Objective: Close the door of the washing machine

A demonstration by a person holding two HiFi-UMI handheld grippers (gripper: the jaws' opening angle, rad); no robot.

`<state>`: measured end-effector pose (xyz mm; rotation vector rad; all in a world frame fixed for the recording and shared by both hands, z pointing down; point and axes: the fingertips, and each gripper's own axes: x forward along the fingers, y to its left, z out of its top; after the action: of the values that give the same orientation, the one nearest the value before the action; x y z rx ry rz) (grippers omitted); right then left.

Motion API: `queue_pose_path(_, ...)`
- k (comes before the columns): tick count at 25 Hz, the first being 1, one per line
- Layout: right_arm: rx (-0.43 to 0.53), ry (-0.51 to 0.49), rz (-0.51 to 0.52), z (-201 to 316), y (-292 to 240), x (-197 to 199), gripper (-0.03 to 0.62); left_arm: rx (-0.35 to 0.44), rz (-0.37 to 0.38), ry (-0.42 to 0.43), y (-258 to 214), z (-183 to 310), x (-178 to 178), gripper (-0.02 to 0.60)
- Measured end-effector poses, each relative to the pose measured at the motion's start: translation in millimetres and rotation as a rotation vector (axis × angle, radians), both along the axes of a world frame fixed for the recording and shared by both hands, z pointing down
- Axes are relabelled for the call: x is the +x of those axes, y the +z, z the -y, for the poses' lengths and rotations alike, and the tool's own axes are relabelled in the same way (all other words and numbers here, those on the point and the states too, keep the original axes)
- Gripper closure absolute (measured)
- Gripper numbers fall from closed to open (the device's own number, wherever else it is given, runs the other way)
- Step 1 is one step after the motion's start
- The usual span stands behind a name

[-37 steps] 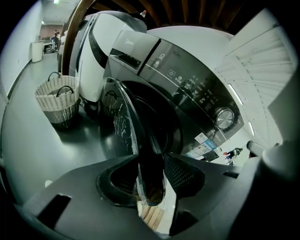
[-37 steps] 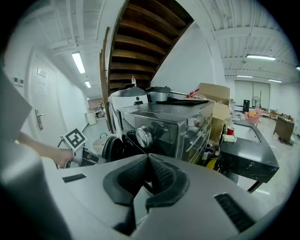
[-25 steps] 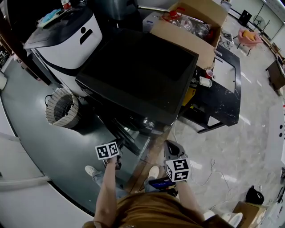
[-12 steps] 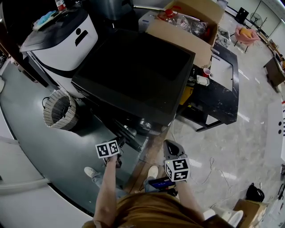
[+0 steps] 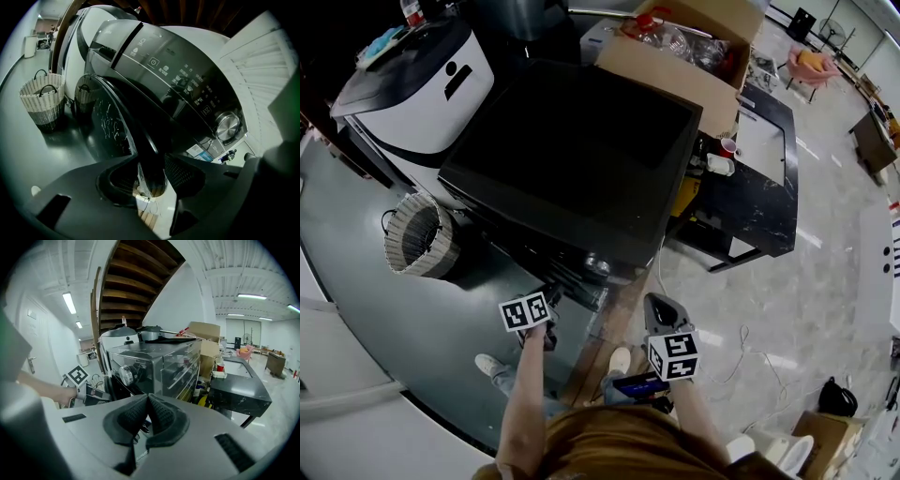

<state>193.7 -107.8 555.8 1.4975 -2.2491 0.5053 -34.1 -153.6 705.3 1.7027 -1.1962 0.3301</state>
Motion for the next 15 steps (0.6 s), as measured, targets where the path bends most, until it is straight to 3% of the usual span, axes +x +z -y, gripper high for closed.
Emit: queue_pose_path(15, -0.028, 0.023, 0.0, 6, 14, 12, 0.582, 0.004, -0.032, -0.022, 2, 23, 14, 0.382)
